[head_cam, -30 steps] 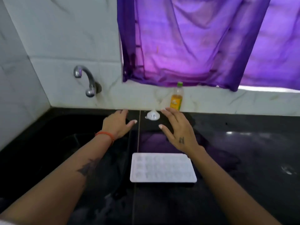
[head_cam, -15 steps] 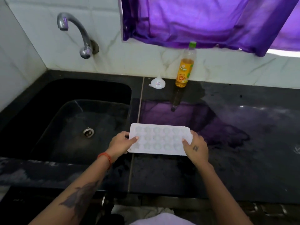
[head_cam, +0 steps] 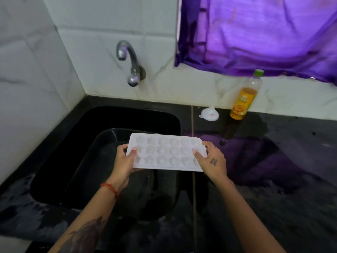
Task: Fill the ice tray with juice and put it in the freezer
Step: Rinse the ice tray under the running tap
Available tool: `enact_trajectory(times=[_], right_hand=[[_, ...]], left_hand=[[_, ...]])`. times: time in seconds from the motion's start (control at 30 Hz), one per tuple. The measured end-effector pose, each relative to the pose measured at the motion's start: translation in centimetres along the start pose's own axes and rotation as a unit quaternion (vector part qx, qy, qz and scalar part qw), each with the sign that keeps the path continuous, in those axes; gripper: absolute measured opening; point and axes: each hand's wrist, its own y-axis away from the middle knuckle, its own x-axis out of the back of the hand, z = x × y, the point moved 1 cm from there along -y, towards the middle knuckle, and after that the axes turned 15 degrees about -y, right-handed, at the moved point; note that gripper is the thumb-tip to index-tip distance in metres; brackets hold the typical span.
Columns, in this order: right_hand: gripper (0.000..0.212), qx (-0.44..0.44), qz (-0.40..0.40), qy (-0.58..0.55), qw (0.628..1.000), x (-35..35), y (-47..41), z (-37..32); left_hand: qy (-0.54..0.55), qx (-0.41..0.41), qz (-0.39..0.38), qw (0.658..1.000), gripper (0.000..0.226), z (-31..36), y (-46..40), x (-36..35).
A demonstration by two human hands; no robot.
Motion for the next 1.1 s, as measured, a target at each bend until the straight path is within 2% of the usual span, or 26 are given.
enact_trajectory(times=[0.17,0.37,0.5,0.6,0.67,0.77,0.9,1.0,1.07,1.1], right_hand=[[0.042,0.049,-0.028,0.116,0.992,-5.6,-4.8,-6.1],[0.067,0.164,-0.088,0.106,0.977,-14.3,-13.0,-15.8],[0.085,0.179,-0.134,0.126,0.967,-19.1,-18.3,-20.3],[0.08,0.182,-0.155,0.168,0.956,-21.2,-21.1,-21.5],[0.068,0.208,-0.144,0.164,0.953,-21.9,-22.1,-21.5],[0.051,0.246,-0.171,0.143,0.943,-22.5,-22.9,-20.9],[0.042,0.26,-0.109,0.227,0.932,-22.6,-22.8,-21.0],[0.053,0.222,-0.158,0.227,0.935,-21.7,-22.7,-21.5],[0.067,0.192,-0.2,0.185,0.943,-20.0,-22.1,-21.1],[0.072,0.179,-0.195,0.153,0.952,-18.8,-21.3,-20.4]], left_hand=[[0.061,0.024,0.025,0.998,0.019,0.5,-4.5,5.3],[0.067,0.032,0.024,0.997,0.014,0.2,-8.4,8.3],[0.072,0.04,0.015,0.996,0.012,-0.4,-9.8,9.2],[0.086,0.05,0.008,0.995,0.005,-0.9,-10.6,9.7],[0.092,0.061,0.005,0.994,0.005,-1.3,-11.1,10.0],[0.1,0.07,0.002,0.993,0.005,-1.7,-11.7,9.8],[0.103,0.072,-0.007,0.992,0.006,-1.5,-12.0,9.2],[0.103,0.068,-0.013,0.992,0.007,-1.4,-12.0,9.1],[0.101,0.064,-0.014,0.993,0.007,-1.4,-12.0,9.2],[0.1,0.061,-0.013,0.993,0.006,-1.3,-12.0,9.3]])
